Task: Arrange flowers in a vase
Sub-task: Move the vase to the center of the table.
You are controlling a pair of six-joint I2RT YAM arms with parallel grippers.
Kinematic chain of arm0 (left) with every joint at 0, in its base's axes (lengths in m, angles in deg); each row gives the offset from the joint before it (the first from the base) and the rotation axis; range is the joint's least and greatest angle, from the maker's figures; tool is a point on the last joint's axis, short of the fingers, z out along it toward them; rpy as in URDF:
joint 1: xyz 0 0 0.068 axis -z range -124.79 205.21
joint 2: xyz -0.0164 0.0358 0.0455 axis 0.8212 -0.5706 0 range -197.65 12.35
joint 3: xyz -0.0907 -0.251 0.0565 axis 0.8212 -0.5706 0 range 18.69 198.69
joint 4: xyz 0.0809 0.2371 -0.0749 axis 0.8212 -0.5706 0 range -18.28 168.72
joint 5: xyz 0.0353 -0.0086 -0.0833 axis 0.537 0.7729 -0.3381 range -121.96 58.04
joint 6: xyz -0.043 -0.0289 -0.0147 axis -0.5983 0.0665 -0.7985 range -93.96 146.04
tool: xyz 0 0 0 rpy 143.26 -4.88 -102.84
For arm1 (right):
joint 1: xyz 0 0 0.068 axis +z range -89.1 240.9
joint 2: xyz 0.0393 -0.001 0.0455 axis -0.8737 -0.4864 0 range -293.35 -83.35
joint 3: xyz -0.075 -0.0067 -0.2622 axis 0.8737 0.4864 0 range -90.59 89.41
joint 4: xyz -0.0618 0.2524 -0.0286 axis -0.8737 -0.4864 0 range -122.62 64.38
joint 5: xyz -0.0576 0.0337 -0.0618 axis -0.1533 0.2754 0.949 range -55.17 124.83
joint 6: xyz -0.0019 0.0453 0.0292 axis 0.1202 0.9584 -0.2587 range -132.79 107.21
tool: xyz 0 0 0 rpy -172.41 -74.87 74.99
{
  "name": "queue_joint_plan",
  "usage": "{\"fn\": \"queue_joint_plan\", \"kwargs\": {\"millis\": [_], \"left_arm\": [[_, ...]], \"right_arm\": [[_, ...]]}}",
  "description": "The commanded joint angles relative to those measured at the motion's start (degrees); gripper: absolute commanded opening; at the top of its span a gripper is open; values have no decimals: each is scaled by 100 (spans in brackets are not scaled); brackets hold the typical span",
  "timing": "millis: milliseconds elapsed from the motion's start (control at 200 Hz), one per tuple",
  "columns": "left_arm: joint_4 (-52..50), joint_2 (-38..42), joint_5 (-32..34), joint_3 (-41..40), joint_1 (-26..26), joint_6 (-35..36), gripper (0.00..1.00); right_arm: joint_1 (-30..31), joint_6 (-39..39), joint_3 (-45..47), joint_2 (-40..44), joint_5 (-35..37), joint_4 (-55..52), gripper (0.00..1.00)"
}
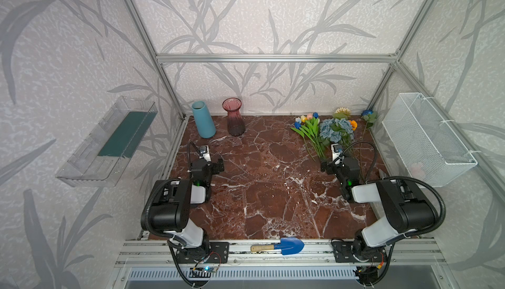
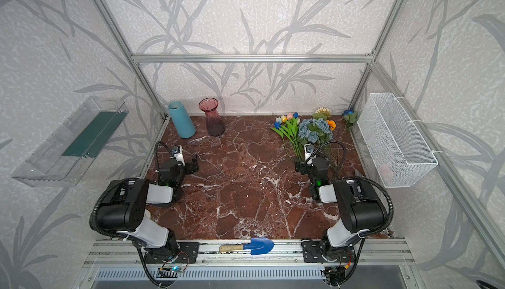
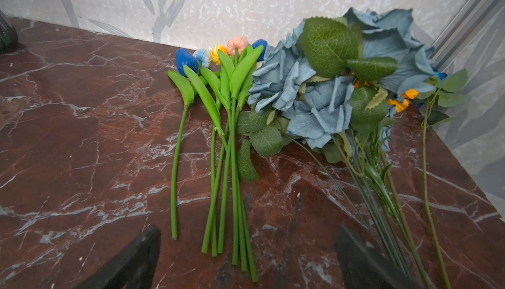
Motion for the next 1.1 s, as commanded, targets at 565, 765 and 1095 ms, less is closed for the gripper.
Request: {"fn": "queue_joint_plan", "kwargs": {"millis": [565, 765, 1095], "left_arm": [[-1262, 1384, 302, 1342, 639, -669, 99], [-1196, -32, -358, 2480, 770, -410, 99], [-885, -1914, -518, 4117, 793, -343, 99]], "right_arm": [[1066, 519, -1416, 2757, -694, -3515, 94], [1296, 920, -2020, 1651, -1166, -3486, 99], [1443, 1400, -1511, 1564, -1708, -2421, 99]]}}
